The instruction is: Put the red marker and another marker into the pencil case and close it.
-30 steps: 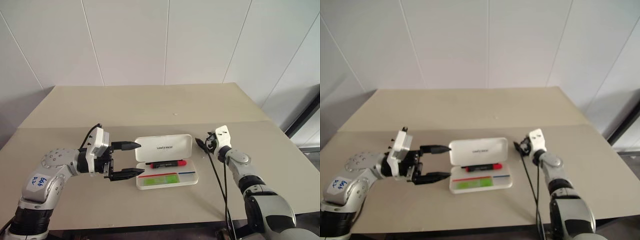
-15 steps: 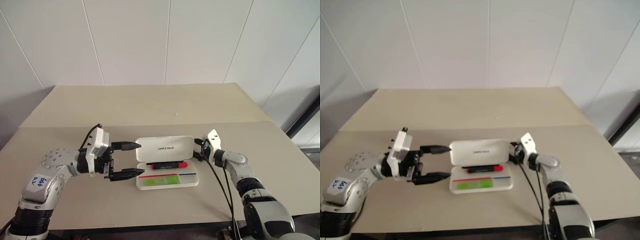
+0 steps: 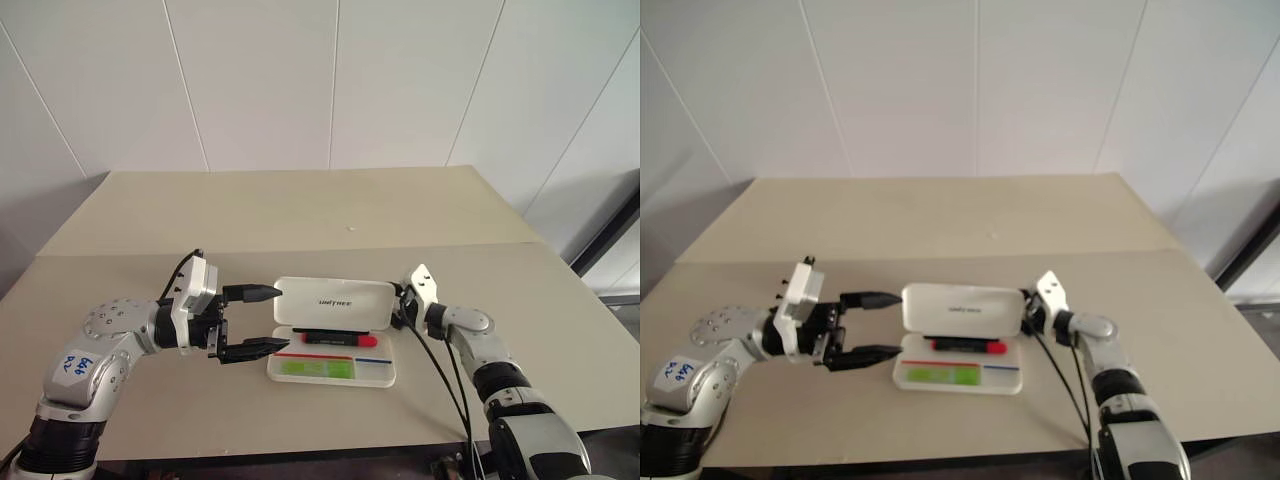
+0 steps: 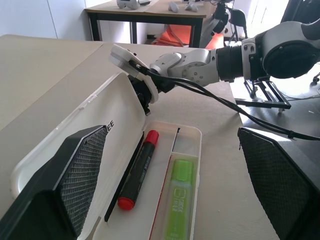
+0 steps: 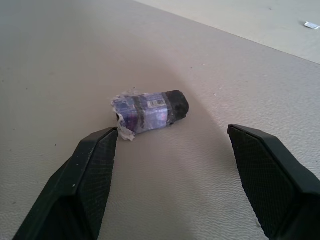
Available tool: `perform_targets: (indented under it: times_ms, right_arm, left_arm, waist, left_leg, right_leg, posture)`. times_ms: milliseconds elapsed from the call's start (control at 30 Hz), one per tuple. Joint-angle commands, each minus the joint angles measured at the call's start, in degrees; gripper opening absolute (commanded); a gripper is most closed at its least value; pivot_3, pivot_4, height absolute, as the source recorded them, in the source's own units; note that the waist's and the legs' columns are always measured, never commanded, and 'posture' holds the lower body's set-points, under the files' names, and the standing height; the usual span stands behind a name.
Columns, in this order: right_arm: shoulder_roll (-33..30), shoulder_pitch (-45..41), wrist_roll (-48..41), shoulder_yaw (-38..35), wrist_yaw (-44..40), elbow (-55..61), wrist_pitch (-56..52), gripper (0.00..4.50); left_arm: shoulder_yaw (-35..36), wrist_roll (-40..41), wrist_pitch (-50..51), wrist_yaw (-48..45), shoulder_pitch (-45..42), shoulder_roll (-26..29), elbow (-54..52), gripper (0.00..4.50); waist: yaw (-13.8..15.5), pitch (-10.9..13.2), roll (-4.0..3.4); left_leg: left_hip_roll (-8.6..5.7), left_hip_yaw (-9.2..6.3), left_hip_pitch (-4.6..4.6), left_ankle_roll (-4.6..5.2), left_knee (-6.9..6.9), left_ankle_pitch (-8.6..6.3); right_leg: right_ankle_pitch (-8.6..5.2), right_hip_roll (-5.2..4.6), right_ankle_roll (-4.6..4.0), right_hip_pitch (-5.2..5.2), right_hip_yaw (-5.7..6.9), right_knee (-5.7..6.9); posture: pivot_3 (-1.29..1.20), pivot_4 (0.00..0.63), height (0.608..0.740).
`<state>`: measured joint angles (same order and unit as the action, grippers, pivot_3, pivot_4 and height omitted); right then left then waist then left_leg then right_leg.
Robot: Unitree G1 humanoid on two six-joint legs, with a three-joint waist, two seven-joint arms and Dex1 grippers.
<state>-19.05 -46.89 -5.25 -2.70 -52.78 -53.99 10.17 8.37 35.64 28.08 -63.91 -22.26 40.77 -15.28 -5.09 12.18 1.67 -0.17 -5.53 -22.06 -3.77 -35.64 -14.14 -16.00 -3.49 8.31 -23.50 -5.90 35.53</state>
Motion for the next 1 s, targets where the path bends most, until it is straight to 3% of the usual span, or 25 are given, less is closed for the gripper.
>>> perform_targets:
  times_ms: [33,433,567,867,1000]
  right_arm:
    - [1.42,-1.38,0.91,1.13,0.98,-1.93,0.75,4.5]
    - [4.7,-5.86,2.34,1.2,5.87,-8.67,1.02,4.5]
    - [5.04,-6.76,2.03,0.71,6.96,-9.67,0.51,3.6]
    - [3.58,-7.59,1.84,-0.5,10.2,-9.94,1.93,0.37]
    - [2.64,-7.76,1.51,-1.55,11.8,-9.64,3.12,0.37]
  left_arm:
    - [0.37,1.14,-0.42,0.17,-0.01,0.41,-2.0,4.46]
    - [1.12,1.7,0.26,0.87,0.94,0.97,-3.33,4.46]
    - [1.23,1.71,0.38,0.97,0.94,1.18,-3.36,4.5]
    - [0.68,1.53,0.12,1.01,0.23,0.7,-2.76,4.5]
    - [0.34,1.36,-0.07,0.9,-0.11,0.47,-2.36,4.5]
  waist:
    - [-0.14,-0.01,0.01]
    - [-1.86,-0.06,0.13]
    - [-2.56,-0.06,0.13]
    - [-2.62,-0.06,0.13]
    - [-2.55,-0.04,0.12]
  left_leg:
    - [0.0,0.0,0.0,0.0,-0.01,0.0]
    - [0.07,0.06,0.44,-0.08,-0.01,0.06]
    - [0.08,0.06,0.9,-0.07,0.09,0.06]
    - [0.07,0.03,0.85,-0.08,0.12,0.06]
    - [0.06,0.02,0.83,-0.07,0.18,0.05]
  right_leg:
    - [0.0,0.0,0.0,0.0,0.0,0.0]
    - [0.05,0.11,-0.09,0.34,-0.1,0.08]
    - [0.0,0.12,-0.14,0.84,-0.11,-0.04]
    - [-0.02,0.11,-0.11,0.84,-0.12,-0.1]
    - [-0.03,0.1,-0.09,0.84,-0.12,-0.15]
  posture:
    - [0.0,0.15,0.74]
    - [0.0,0.15,0.74]
    - [0.0,0.15,0.74]
    - [0.0,0.15,0.74]
    - [0.0,0.15,0.74]
